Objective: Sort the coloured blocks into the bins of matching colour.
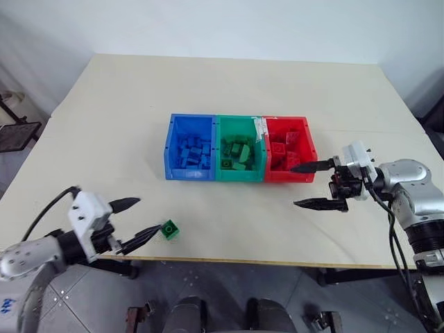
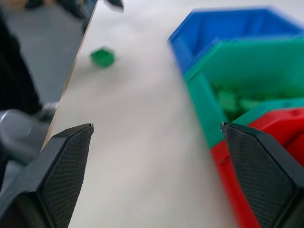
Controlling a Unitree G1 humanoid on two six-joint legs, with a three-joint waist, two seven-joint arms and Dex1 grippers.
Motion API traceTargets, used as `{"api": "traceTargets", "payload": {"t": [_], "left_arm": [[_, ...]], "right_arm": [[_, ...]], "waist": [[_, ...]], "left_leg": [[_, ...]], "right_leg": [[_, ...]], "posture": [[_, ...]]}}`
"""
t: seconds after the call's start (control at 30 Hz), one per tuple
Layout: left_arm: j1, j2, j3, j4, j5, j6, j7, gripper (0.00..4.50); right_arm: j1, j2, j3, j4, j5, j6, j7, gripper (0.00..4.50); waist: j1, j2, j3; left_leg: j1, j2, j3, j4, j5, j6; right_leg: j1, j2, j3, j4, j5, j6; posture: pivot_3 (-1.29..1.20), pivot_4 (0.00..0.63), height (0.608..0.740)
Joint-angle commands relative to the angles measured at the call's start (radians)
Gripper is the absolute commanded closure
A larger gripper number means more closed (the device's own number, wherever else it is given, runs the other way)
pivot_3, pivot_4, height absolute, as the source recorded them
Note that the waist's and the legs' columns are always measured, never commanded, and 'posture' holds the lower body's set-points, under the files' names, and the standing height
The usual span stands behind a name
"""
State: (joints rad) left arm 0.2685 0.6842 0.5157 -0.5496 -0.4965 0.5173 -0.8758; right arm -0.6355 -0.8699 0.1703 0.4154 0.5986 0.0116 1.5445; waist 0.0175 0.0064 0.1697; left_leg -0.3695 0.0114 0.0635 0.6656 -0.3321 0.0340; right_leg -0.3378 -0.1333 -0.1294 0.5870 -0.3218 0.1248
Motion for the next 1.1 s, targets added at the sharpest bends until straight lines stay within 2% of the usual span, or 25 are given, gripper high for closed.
{"api": "traceTargets", "payload": {"t": [0.03, 0.2, 0.37, 0.73, 1.1], "left_arm": [[0.089, 0.011, 0.093, 0.046, -0.025, -0.062, -0.074, 0.03], [0.195, 0.021, 0.147, 0.094, -0.025, -0.110, -0.141, 0.03], [0.166, 0.024, 0.126, 0.116, -0.025, -0.139, -0.126, 0.03], [-0.056, 0.003, -0.195, 0.158, 0.073, -0.146, -0.033, 0.03], [-0.119, -0.036, -0.370, 0.245, 0.172, -0.171, 0.044, 0.03]], "right_arm": [[-0.031, -0.050, 0.061, 0.023, 0.046, -0.072, 0.070, 0.00], [-0.062, -0.069, 0.122, 0.067, 0.062, -0.115, 0.070, 0.00], [-0.076, -0.066, 0.144, 0.081, 0.078, -0.129, 0.070, 0.00], [-0.060, -0.046, 0.116, 0.073, 0.062, -0.122, 0.070, 0.00], [-0.005, -0.050, 0.037, 0.027, 0.039, -0.088, 0.070, 0.00]], "waist": [[-0.003, 0.000, 0.000], [-0.016, 0.000, 0.000], [-0.020, 0.000, 0.000], [-0.022, 0.001, 0.000], [-0.019, 0.001, 0.000]], "left_leg": [[0.000, 0.000, 0.000, 0.000, 0.000, 0.000], [0.000, 0.002, 0.000, 0.000, -0.001, -0.001], [0.000, 0.002, 0.000, -0.001, -0.001, -0.002], [0.000, 0.002, 0.000, -0.001, -0.002, -0.002], [0.001, 0.002, 0.001, -0.001, -0.002, -0.002]], "right_leg": [[0.000, 0.000, 0.000, 0.000, 0.000, 0.000], [-0.001, 0.000, 0.000, 0.000, -0.001, -0.001], [-0.002, -0.001, 0.000, 0.001, -0.001, -0.002], [-0.002, -0.002, 0.000, 0.003, -0.001, -0.002], [-0.002, -0.001, 0.000, 0.003, -0.001, -0.002]], "posture": [[0.00, 0.150, 0.740], [0.00, 0.150, 0.740], [0.00, 0.150, 0.740], [0.00, 0.150, 0.740], [0.00, 0.150, 0.740]]}}
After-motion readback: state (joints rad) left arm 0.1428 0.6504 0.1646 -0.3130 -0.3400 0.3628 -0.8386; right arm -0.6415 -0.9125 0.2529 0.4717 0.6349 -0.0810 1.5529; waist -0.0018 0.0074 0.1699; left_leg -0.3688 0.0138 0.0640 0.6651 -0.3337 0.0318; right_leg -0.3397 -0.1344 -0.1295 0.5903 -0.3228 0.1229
